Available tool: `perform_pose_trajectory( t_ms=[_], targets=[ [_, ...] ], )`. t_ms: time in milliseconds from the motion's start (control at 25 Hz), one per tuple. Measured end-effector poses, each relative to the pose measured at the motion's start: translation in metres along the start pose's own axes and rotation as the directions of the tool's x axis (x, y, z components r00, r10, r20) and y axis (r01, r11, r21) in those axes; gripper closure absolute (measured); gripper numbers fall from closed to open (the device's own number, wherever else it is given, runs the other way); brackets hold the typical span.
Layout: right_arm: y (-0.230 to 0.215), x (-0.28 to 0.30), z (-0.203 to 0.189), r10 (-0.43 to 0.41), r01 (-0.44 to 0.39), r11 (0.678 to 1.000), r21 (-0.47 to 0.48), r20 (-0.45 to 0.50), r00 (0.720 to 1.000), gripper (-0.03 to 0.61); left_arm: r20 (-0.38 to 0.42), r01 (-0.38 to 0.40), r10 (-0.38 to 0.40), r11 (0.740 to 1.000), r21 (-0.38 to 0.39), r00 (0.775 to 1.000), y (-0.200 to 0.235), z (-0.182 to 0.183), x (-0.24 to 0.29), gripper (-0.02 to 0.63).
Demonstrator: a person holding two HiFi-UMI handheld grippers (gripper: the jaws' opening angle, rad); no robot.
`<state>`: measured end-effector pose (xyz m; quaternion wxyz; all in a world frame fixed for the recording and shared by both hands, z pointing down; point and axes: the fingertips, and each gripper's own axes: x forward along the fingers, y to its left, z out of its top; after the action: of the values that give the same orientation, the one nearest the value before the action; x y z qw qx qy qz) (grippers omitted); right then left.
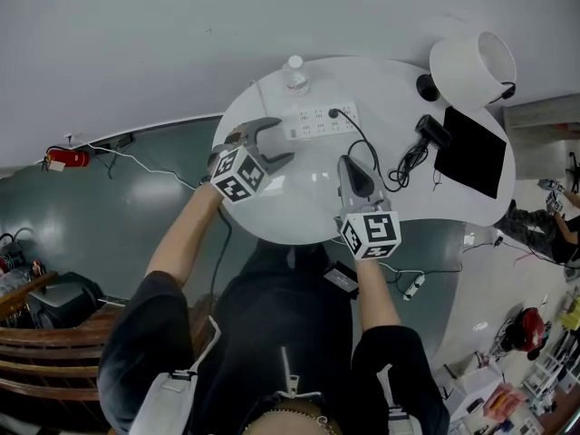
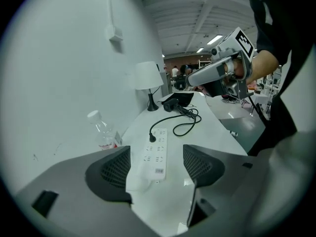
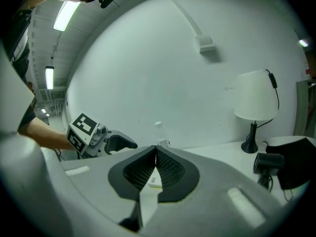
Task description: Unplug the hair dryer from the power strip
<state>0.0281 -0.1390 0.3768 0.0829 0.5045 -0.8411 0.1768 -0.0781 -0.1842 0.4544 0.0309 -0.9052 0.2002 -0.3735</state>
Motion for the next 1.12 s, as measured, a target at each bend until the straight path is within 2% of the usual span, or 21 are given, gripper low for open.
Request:
perform_pose_trajectory(
  t_ms=[80, 120, 400, 560, 880, 1120],
  targets=[
    [0.0, 0.003, -0.006, 0.002, -0.002, 1.0, 0.006, -0.01, 1.0, 0.574, 0.016, 0.01, -0.011, 1.0, 0.026, 1.0, 0.003, -0.001, 0.008, 0.242],
    [0.0, 0.004, -0.01, 0.003, -0.003, 1.0, 0.006, -0.015, 1.0, 0.574, 0.016, 0.019, -0.02, 0.999, 0.035, 1.0, 0.004, -0.002, 0.012, 0.232],
    [-0.009, 0.006, -0.019, -0.021, 0.022, 0.999, 0.026, -0.017, 1.0, 0.574, -0.018, 0.103, -0.102, 0.993, 0.06, 0.995, 0.005, -0.007, 0.039, 0.227],
    [-0.014, 0.005, -0.024, -0.032, 0.033, 0.999, 0.036, -0.022, 0.999, 0.574, -0.054, 0.119, -0.117, 0.992, 0.048, 0.992, 0.009, -0.01, 0.05, 0.229],
    [-0.016, 0.009, -0.035, -0.036, 0.039, 0.998, 0.057, -0.044, 0.998, 0.574, -0.12, 0.209, -0.205, 0.978, 0.024, 0.972, 0.006, -0.025, 0.074, 0.228],
    [-0.015, 0.016, -0.047, -0.023, 0.028, 0.997, 0.068, -0.066, 0.998, 0.574, -0.179, 0.219, -0.214, 0.976, 0.012, 0.96, 0.008, -0.043, 0.096, 0.227]
  ],
)
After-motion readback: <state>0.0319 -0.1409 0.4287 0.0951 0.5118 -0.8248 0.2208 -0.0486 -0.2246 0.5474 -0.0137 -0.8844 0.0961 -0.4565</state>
